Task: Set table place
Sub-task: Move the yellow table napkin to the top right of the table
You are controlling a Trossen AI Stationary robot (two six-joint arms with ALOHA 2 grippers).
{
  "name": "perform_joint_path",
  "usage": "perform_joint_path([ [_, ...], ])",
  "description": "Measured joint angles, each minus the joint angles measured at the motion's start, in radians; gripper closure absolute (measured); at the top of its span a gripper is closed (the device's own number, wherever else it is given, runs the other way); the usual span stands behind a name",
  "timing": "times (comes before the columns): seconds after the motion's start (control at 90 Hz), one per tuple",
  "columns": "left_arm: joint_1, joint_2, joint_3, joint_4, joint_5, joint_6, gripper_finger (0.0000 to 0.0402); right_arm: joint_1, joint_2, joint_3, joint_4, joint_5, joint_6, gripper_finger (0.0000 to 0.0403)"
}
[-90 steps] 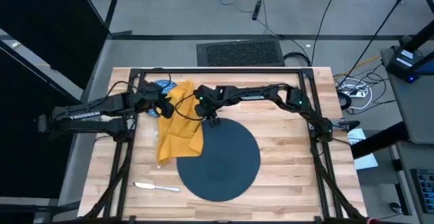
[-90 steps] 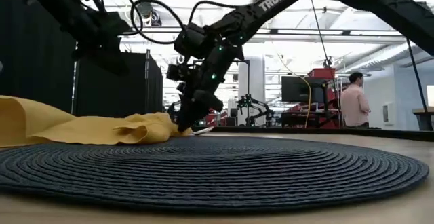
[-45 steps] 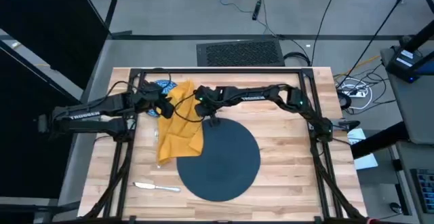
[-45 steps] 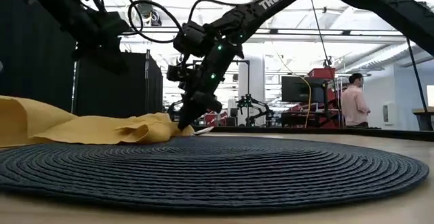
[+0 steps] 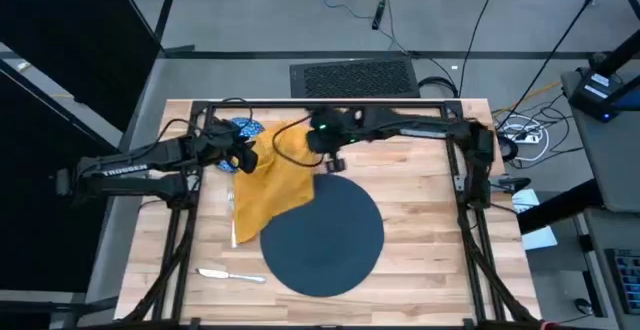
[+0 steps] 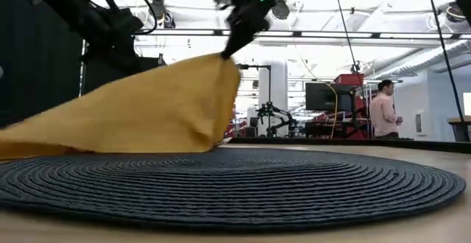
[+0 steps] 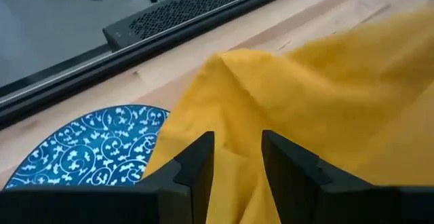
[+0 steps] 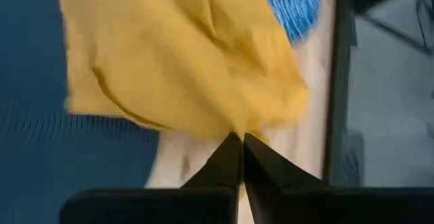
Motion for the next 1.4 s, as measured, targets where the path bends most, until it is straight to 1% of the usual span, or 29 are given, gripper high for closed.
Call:
perform_joint_path([
  [0.111,0.000,0.000,0.000,-0.001,0.000,0.001,0.0292,-0.027,-0.086,-0.003,-0.154,0.028,0.071,0.0403],
  [0.189,0.000,0.000,0.000,0.000,0.000,0.002,0.0292,-0.049,-0.140,-0.033,-0.222,0.040,0.121,0.0403],
  [0.244,0.000,0.000,0.000,-0.001,0.000,0.003,0.0292,-0.060,-0.178,-0.070,-0.250,0.081,0.147,0.0403],
  [0.322,0.000,0.000,0.000,-0.001,0.000,0.003,0.0292,-0.078,-0.239,-0.135,-0.273,0.148,0.182,0.0403],
  [0.433,0.000,0.000,0.000,0.000,0.004,0.020,0.0292,-0.110,-0.332,-0.236,-0.274,0.163,0.228,0.0403],
  [0.633,0.000,0.000,0.000,0.000,0.009,0.021,0.0292,-0.143,-0.504,-0.398,-0.295,0.294,0.325,0.0403],
  [0.756,0.000,0.000,0.000,0.001,0.012,0.021,0.0292,-0.151,-0.610,-0.460,-0.309,0.321,0.383,0.0403],
  [1.033,0.000,0.000,0.000,0.029,0.013,0.022,0.0292,-0.150,-0.812,-0.481,-0.377,0.460,0.490,0.0403],
  [1.233,0.000,0.000,0.000,0.028,0.023,0.021,0.0292,-0.150,-0.913,-0.481,-0.389,0.563,0.518,0.0403],
  [1.267,0.000,0.000,0.000,0.028,0.023,0.021,0.0292,-0.150,-0.923,-0.481,-0.382,0.568,0.518,0.0403],
  [1.311,0.000,0.000,0.000,0.028,0.023,0.021,0.0292,-0.150,-0.930,-0.480,-0.367,0.549,0.517,0.0403],
  [1.4,0.000,0.000,0.000,0.029,0.023,0.021,0.0292,-0.150,-0.924,-0.480,-0.345,0.423,0.517,0.0403],
])
